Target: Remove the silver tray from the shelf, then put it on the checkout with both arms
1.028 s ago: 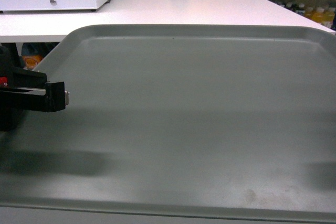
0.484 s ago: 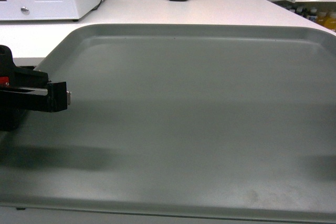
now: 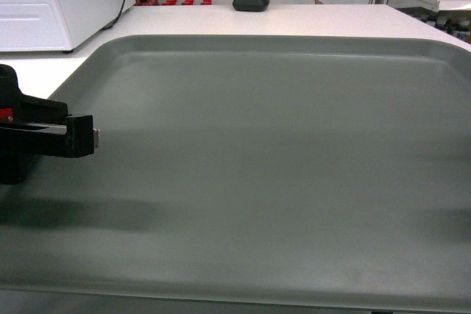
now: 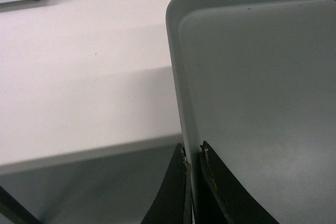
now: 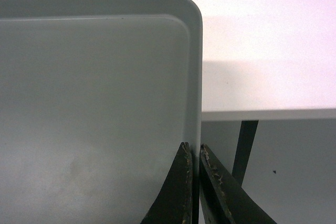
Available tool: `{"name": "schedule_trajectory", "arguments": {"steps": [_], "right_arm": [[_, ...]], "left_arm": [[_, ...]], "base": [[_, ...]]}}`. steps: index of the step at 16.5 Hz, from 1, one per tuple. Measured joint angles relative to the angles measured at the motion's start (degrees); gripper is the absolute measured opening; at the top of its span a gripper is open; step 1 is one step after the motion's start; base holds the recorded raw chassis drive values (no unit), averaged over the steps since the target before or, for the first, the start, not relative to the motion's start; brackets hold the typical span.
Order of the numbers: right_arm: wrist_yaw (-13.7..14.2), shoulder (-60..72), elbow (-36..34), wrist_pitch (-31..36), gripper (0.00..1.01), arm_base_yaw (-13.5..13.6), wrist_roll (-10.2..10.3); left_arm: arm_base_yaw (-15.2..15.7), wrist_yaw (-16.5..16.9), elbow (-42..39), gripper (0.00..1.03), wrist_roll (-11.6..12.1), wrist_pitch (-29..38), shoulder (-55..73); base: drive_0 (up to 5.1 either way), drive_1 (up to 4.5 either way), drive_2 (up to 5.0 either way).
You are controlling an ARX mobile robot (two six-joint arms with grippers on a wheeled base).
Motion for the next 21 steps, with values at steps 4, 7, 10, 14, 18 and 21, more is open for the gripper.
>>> {"name": "schedule_trajectory", "arguments": {"steps": [4, 7, 10, 14, 18, 21], "right_arm": [[0.04, 0.00, 0.00, 0.02, 0.02, 0.00, 0.00], [-0.04, -0.02, 0.00, 0.24, 0.02, 0.00, 0.00], [0.00, -0.04, 0.00, 0.09, 0.02, 0.00, -0.02], [-0.02, 0.15, 0.00, 0.17, 0.02, 0.00, -0.02], [0.02, 0.09, 0.00, 0.00, 0.02, 0.00, -0.02], [0.02, 0.09, 0.00, 0.00, 0.02, 0.00, -0.02]], "left_arm": [[0.00, -0.04, 0.00, 0.04, 0.00, -0.02, 0.00], [0.02, 0.00, -0.02, 0.04, 0.02, -0.07, 0.00], [0.00, -0.04, -0.02, 0.04, 0.00, -0.31, 0.09], [0.02, 0.04, -0.02, 0.04, 0.02, 0.09, 0.17], [0.02, 0.00, -0.02, 0.04, 0.02, -0.04, 0.22], [0.02, -0.02, -0.02, 0.04, 0.02, -0.04, 0.22]], "base": [[0.0, 4.31, -4.2], [-0.1, 4.20, -4.3], [0.0, 4.23, -4.3], [0.0, 2.11, -2.2], [0.0, 0.00, 0.0], [0.0, 0.00, 0.0]]}}
